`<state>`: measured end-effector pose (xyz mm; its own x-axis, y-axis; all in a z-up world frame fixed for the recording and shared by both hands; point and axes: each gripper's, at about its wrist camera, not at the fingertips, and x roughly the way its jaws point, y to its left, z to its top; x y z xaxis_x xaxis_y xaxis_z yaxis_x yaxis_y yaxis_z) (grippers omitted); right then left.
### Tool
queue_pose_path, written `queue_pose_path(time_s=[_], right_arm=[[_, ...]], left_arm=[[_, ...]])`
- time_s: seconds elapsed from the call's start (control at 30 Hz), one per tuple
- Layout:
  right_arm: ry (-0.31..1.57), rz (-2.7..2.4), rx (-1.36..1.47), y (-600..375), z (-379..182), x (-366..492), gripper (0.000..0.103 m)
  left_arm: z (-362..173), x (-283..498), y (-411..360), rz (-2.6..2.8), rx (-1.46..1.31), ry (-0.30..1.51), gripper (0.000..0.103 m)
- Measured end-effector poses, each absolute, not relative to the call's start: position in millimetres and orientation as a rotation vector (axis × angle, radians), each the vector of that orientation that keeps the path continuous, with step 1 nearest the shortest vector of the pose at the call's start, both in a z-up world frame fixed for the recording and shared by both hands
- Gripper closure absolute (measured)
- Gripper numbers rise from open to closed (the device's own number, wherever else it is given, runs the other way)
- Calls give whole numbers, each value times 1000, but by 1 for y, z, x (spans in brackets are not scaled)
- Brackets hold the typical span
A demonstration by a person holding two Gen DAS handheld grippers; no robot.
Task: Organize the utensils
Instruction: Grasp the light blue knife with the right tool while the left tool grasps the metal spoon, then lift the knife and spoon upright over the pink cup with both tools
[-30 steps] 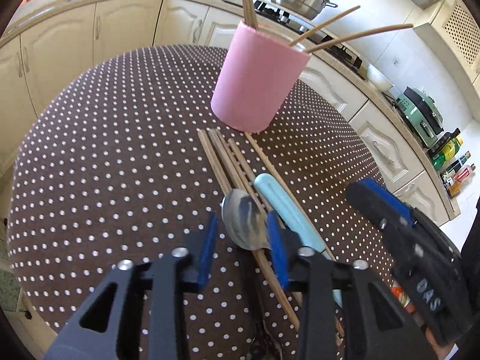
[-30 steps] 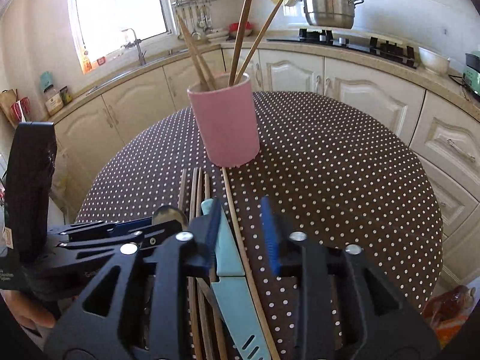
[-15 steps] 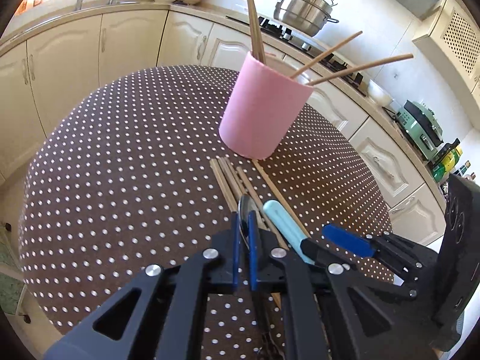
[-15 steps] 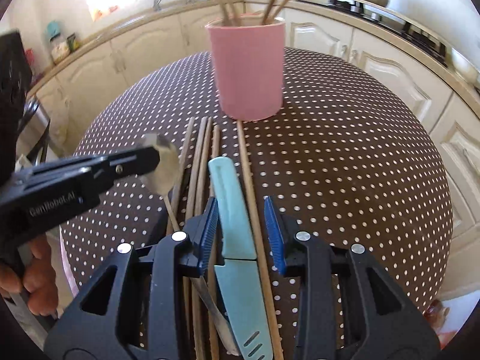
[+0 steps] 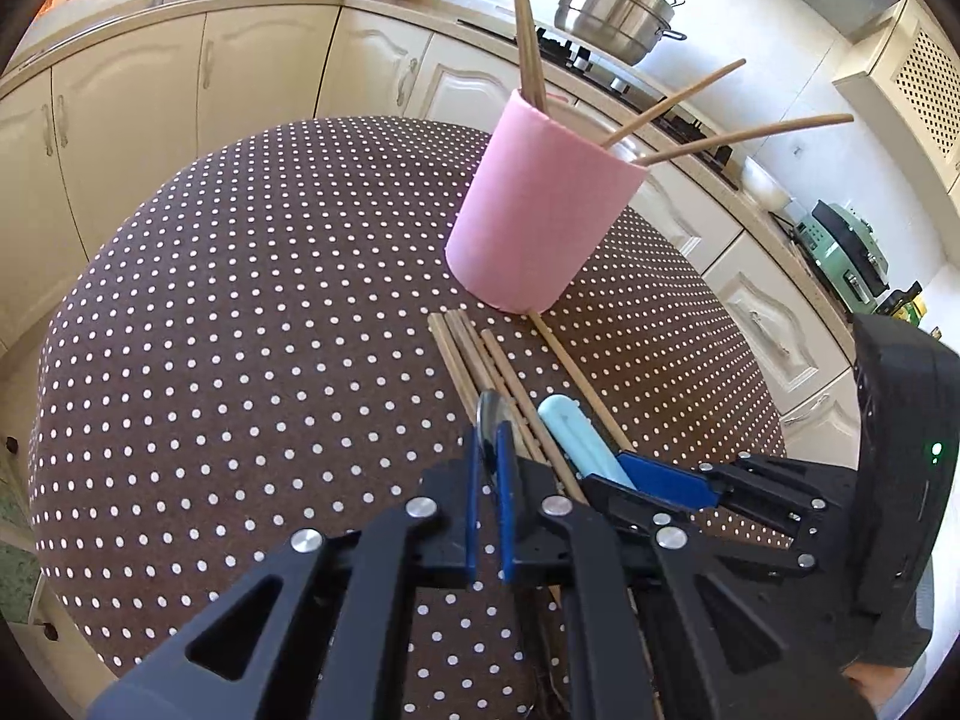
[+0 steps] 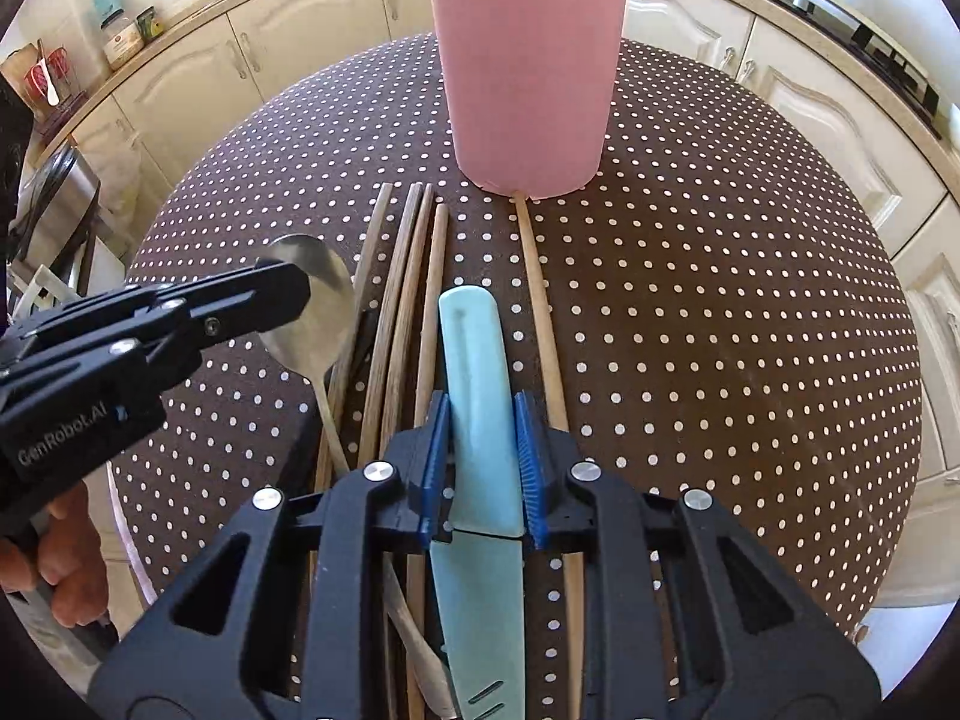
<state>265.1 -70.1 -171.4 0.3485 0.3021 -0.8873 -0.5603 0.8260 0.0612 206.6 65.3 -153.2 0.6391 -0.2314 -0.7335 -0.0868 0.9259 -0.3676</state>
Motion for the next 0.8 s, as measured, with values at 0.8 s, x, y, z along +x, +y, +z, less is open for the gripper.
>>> queue_pose_path(time_s=[0.8], right_arm=[[604, 576, 35, -124, -85, 219, 83]], left_arm=[[-40, 181, 46, -134, -240, 550, 101]])
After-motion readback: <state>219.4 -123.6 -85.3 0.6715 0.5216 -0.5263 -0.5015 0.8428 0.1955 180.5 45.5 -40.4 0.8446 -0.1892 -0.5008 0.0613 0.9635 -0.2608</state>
